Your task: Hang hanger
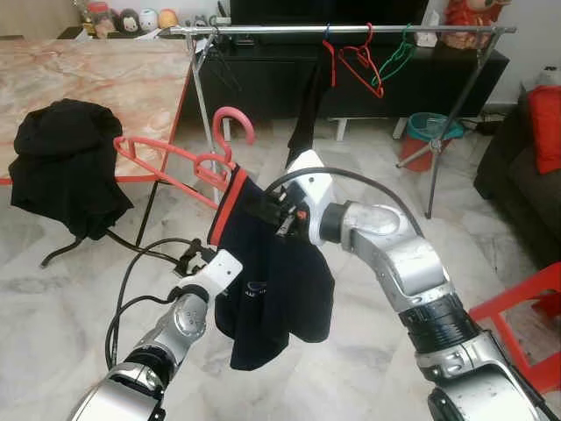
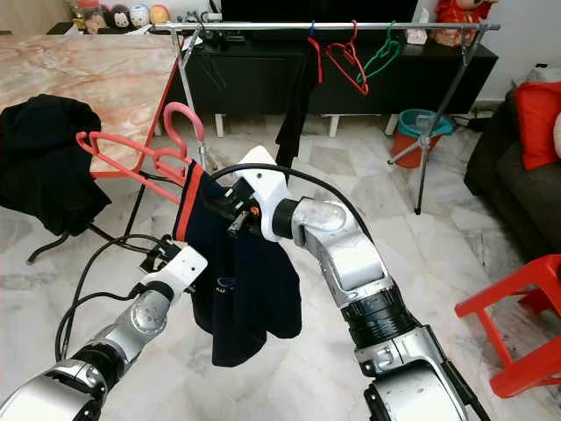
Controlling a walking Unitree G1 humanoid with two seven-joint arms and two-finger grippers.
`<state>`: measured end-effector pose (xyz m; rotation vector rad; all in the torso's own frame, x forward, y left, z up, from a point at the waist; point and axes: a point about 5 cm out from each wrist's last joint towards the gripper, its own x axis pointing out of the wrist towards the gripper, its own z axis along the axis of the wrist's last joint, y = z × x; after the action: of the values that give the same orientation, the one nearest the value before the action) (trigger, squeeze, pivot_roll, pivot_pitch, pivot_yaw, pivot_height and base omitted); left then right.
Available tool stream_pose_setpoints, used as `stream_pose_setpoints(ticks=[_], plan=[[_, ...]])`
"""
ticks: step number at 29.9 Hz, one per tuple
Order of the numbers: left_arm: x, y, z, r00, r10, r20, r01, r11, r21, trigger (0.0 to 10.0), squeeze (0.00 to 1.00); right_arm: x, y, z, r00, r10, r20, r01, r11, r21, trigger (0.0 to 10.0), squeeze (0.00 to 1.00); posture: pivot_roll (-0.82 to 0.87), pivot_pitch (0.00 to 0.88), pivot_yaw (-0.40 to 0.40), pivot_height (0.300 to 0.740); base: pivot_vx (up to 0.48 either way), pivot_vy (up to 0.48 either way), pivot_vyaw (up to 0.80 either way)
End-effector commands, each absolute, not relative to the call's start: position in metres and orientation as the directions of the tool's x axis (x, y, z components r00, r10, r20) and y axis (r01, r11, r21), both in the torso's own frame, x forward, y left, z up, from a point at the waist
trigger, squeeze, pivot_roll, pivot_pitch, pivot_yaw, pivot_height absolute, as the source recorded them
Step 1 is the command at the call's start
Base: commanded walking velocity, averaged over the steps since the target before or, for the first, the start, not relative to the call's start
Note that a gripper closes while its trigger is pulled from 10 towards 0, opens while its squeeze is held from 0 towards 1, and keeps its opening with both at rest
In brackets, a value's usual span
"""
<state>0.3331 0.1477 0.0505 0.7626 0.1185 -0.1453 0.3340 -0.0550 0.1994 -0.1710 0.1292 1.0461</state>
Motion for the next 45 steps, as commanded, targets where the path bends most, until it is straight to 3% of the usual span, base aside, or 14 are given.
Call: stream_pose_setpoints(ticks=[1,23,45], plan=[[0.333,0.149,0.049,0.983,-0.071,-0.171,0.171,0.712,0.681,0.0,0.0,0.331,-0.053,0.208,0.484,0.861,-0.16,-0.875,0.473,-0.105,10.0,0.0,-0.04,0.029,-0.054,0.74,0.0,0.0,0.0],[0.329,0.136,0.046,0.971,-0.155,-0.181,0.235,0.753,0.615,0.0,0.0,0.33,-0.053,0.207,0.483,0.86,-0.164,-0.875,0.472,-0.102,10.0,0.0,-0.04,0.036,-0.059,0.74,0.0,0.0,0.0],[0.327,0.137,0.041,0.966,-0.144,-0.215,0.244,0.779,0.577,0.0,0.0,0.328,-0.059,0.203,0.484,0.857,-0.177,-0.875,0.474,-0.099,10.0,0.0,-0.04,0.04,-0.06,0.74,0.0,0.0,0.0]])
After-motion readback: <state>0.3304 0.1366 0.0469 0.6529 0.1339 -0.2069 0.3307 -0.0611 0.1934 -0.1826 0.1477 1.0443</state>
